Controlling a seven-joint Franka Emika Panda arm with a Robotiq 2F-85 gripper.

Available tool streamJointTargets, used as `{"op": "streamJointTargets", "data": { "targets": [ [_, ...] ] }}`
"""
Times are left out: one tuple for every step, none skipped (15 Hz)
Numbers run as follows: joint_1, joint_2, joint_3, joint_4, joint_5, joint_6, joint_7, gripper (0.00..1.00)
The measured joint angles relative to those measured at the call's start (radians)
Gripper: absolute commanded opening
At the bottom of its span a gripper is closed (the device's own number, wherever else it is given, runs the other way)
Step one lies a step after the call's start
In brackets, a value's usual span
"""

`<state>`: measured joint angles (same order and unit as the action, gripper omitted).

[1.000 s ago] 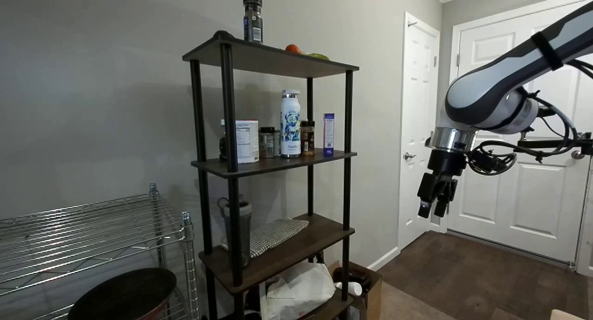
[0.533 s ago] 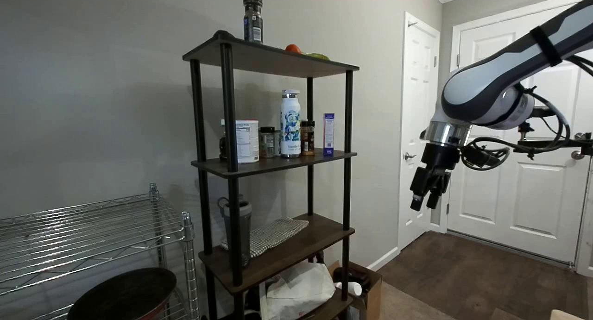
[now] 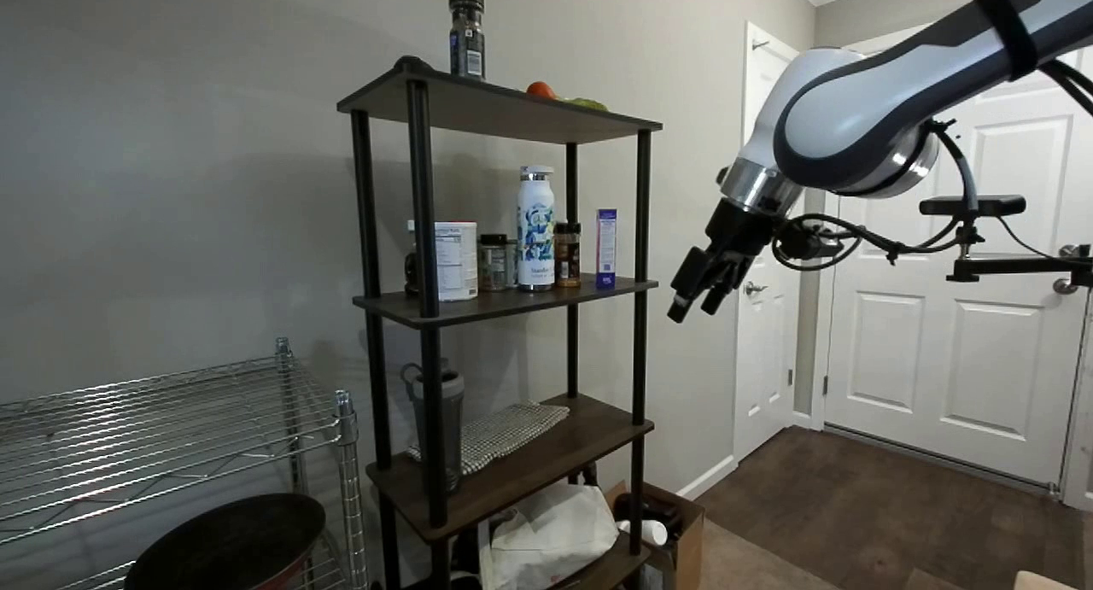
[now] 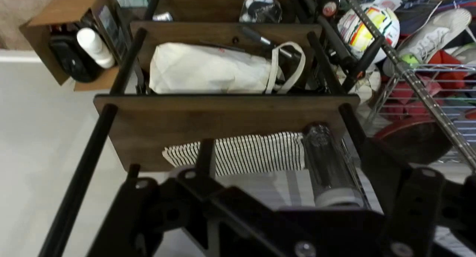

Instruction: Remove the spice shaker from the second shelf and put it on the first shelf to the left

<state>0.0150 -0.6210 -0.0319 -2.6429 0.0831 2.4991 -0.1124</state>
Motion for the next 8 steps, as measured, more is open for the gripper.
{"op": "streamJointTargets", "data": {
  "targets": [
    [0.014,0.005,0.025,0.01,0.0,0.051,0.015,1.0],
    [0.026,0.013,0.048,0.019,-0.003,0.108,0.03,1.0],
    [0.031,0.025,0.071,0.029,-0.011,0.165,0.047,1.0],
    [0.03,0.043,0.094,0.041,-0.023,0.222,0.063,1.0],
    [0.026,0.063,0.112,0.052,-0.041,0.275,0.079,1.0],
    [0.019,0.086,0.126,0.064,-0.063,0.324,0.093,1.0],
    [0.011,0.11,0.137,0.074,-0.079,0.367,0.104,1.0],
    [0.002,0.132,0.143,0.084,-0.091,0.398,0.11,1.0]
  ]
}}
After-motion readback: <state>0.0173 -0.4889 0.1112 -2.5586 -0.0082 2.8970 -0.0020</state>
